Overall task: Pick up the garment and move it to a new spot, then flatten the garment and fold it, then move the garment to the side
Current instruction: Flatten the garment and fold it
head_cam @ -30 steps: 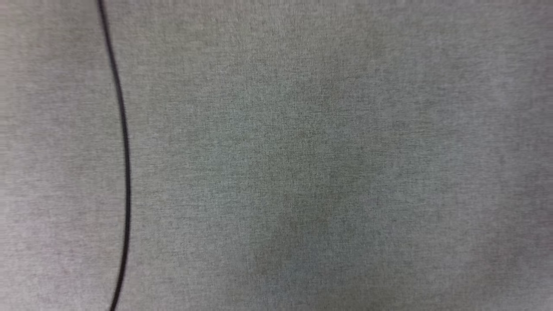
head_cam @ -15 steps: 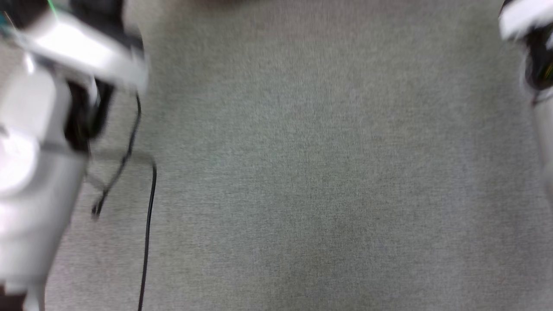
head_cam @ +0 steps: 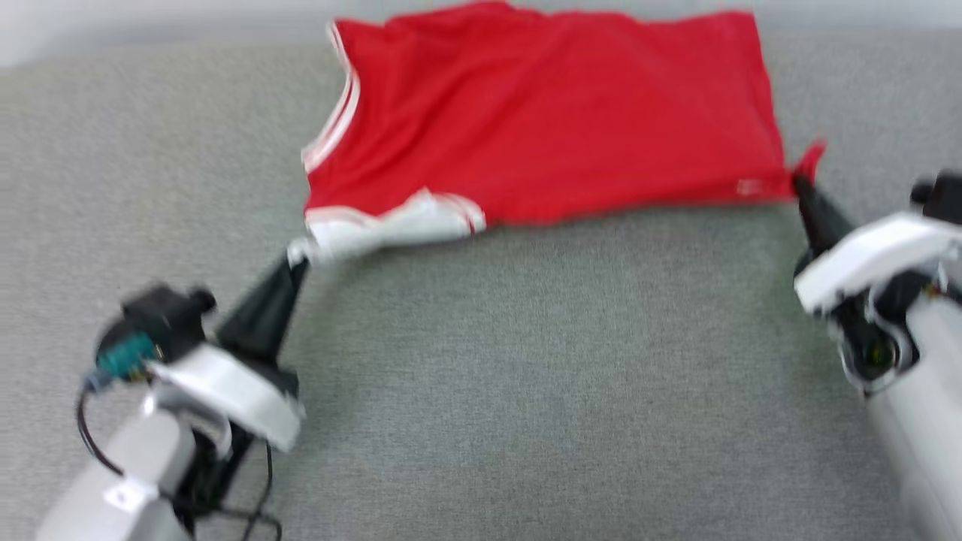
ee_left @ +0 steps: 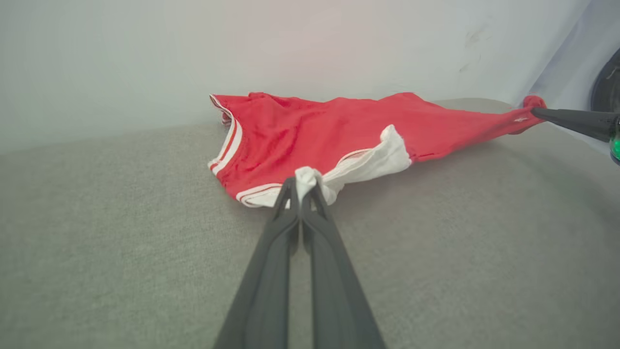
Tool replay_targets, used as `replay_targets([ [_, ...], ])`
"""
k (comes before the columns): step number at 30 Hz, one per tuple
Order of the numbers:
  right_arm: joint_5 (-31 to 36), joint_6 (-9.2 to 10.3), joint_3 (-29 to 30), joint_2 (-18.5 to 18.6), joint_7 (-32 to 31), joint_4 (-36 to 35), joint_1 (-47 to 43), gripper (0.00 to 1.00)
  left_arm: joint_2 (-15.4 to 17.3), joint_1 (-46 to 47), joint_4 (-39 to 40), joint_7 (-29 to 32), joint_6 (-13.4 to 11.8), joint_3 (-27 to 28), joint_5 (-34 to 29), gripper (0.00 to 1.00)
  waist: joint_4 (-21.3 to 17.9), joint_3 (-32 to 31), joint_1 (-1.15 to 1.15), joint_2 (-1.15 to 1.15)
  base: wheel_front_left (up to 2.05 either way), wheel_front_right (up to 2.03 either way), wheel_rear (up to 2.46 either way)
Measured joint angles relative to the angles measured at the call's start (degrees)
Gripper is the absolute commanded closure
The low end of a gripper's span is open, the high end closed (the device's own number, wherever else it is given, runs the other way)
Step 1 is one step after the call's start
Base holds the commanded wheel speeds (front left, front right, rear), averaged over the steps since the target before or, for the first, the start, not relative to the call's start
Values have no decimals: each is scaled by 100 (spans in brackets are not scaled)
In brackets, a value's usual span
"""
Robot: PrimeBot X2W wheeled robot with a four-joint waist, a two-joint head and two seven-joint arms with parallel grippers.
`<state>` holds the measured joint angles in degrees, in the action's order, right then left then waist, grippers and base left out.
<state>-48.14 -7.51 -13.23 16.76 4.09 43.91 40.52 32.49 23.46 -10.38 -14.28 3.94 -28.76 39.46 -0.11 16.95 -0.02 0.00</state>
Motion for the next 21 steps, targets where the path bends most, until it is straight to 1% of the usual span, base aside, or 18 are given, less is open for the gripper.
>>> replay_targets([
  [6,-339,0,-123,135,-323,-35,-753,100,159,-907,268,140,-93,-283,45,100,68,-421,0,0,0,0,0],
  [10,-566,0,-270,174,-524,-293,-1332,100,227,-1459,442,187,-145,-428,109,100,82,-740,0,0,0,0,0],
  [13,-732,0,-290,286,-644,-512,-1733,100,343,-1841,584,199,-189,-461,176,100,73,-986,0,0,0,0,0],
  [21,-1074,0,-180,552,-834,-1073,-2666,100,628,-2598,890,200,-146,-606,354,100,50,-1545,1,0,0,0,0],
])
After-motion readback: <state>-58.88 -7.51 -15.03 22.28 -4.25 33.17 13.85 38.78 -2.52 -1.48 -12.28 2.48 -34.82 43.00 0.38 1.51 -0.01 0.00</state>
